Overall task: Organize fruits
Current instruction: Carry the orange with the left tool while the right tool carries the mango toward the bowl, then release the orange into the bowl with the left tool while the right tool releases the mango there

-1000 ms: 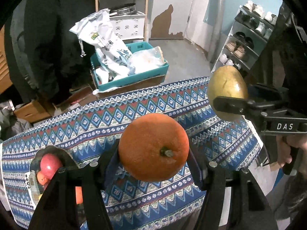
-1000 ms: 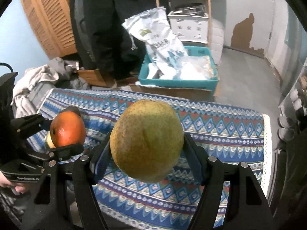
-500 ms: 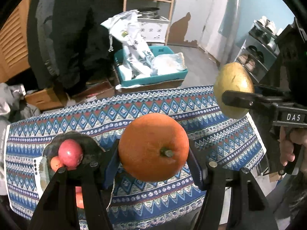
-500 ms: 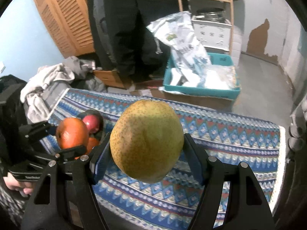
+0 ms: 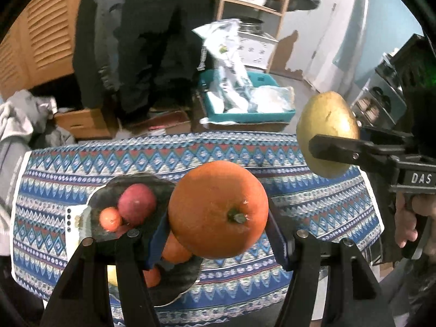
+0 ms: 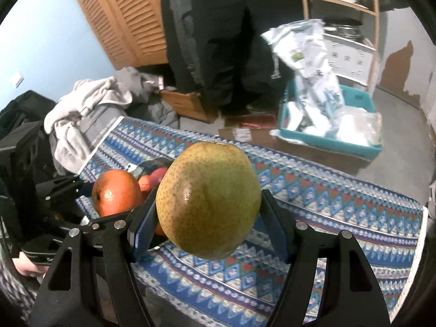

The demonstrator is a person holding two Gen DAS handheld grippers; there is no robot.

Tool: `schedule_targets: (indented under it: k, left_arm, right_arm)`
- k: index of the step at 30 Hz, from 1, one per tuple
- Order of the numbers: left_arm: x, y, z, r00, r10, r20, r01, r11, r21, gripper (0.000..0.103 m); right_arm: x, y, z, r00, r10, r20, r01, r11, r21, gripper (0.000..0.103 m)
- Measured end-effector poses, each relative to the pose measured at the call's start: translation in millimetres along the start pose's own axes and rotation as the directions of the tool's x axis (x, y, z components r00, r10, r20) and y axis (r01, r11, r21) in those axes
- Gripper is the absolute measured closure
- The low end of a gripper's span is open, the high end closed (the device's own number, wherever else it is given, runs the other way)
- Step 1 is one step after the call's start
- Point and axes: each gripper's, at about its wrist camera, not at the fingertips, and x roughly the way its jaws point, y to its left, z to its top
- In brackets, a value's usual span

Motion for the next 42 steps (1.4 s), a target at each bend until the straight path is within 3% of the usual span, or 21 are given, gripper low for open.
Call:
schedule_targets:
  k: [5,14,21,29,42]
  left_arm:
    - [0.3,41.7,-6.2,0.999,0.033,-0.016,-0.034,0.996,-0.085,0.037]
    - [-3.6,93.1,-14.4,0.995,0.102,-0.015,-0.103,0.982,-0.159,0.037]
    - [12.8,130.4,-25.8,0.990,0.126,-0.061,-0.136,0.967,-0.214,0.037]
    - [45.9,160.9,-35.1,0.981,0.137,-0.136,-0.171,0.945,-0.278,0.037]
    - [84.1,176.9,-50.5,0.957,0.151,-0.247,-0.223,0.929,-0.295,0.037]
  right_arm:
    - [26.9,24.2,8.6,0.999,0.025,-0.038,-0.027,0.999,-0.033,0.032]
    - [77.5,65.0,24.2,0.993,0.063,-0.097,-0.071,0.994,-0.077,0.032]
    - [121.9,87.4,26.8,0.987,0.057,-0.153,-0.075,0.991,-0.111,0.032]
    - [163.7,88.6,19.3,0.973,0.030,-0.229,-0.059,0.991,-0.123,0.032]
    - [202.8,70.9,2.9,0.950,-0.017,-0.311,-0.021,0.993,-0.118,0.032]
